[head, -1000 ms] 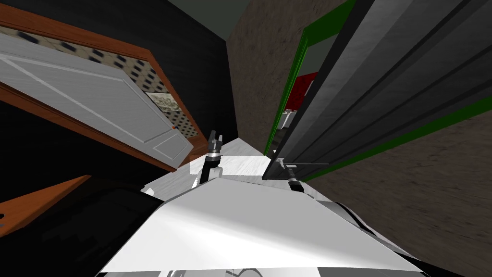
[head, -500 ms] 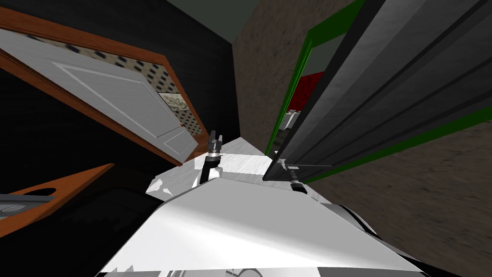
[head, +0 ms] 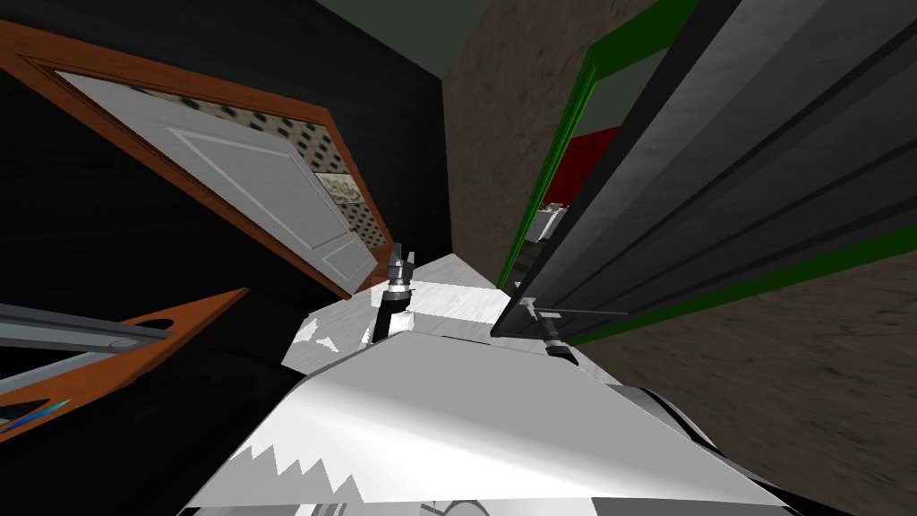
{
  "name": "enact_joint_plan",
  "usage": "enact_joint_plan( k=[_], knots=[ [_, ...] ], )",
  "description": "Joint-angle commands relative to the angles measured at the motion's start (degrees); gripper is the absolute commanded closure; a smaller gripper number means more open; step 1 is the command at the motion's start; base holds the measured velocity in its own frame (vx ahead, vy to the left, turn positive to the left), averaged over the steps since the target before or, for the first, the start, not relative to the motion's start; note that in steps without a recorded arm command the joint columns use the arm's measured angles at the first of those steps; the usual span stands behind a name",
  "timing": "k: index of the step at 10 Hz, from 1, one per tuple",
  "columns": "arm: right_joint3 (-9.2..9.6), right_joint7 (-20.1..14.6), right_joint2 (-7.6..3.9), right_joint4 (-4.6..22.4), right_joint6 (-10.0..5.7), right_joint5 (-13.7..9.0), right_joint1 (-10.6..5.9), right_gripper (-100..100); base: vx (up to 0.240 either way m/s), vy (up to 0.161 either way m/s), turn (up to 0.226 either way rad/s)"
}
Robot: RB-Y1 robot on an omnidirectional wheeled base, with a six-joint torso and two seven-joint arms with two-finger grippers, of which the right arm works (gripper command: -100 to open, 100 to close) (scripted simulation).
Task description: Pull the door open
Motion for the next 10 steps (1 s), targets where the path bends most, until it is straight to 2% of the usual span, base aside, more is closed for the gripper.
enact_joint_plan(
  k=[1, 2, 3, 4, 5, 6, 7, 8, 9, 10],
  knots=[
    [0.02, -0.57, -0.56, -2.86, 1.35, 0.03, 2.86, 100, -0.132, -0.067, 0.171],
    [0.02, -0.57, -0.56, -3.92, 1.35, 0.03, 3.19, 100, -0.073, -0.023, -0.002],
    [0.07, -1.17, -1.21, -4.44, 0.05, 0.09, 3.96, 100, -0.093, -0.037, 0.134],
    [0.07, -1.17, -1.21, -5.03, 0.05, 0.09, 3.96, 100, -0.098, -0.044, 0.071],
    [0.07, -1.17, -1.21, -3.84, 0.05, 0.09, 3.96, 100, -0.031, -0.030, 0.045],
    [0.07, -1.17, -1.21, -1.12, -0.86, 0.09, 3.18, 100, 0.009, -0.008, 0.014],
    [0.07, -1.17, -1.21, -4.44, 0.05, 0.09, 3.96, 100, 0.004, 0.014, -0.029],
    [0.14, -2.02, -2.13, -4.23, -1.78, 0.17, 5.04, 100, -0.112, -0.044, 0.218],
    [0.14, -2.02, -2.13, -0.76, -1.78, 0.17, 3.03, 100, -0.127, -0.062, 0.208],
    [0.16, -2.27, -2.39, -4.17, -2.32, 0.19, 5.35, 100, -0.086, -0.056, 0.089]
  ],
)
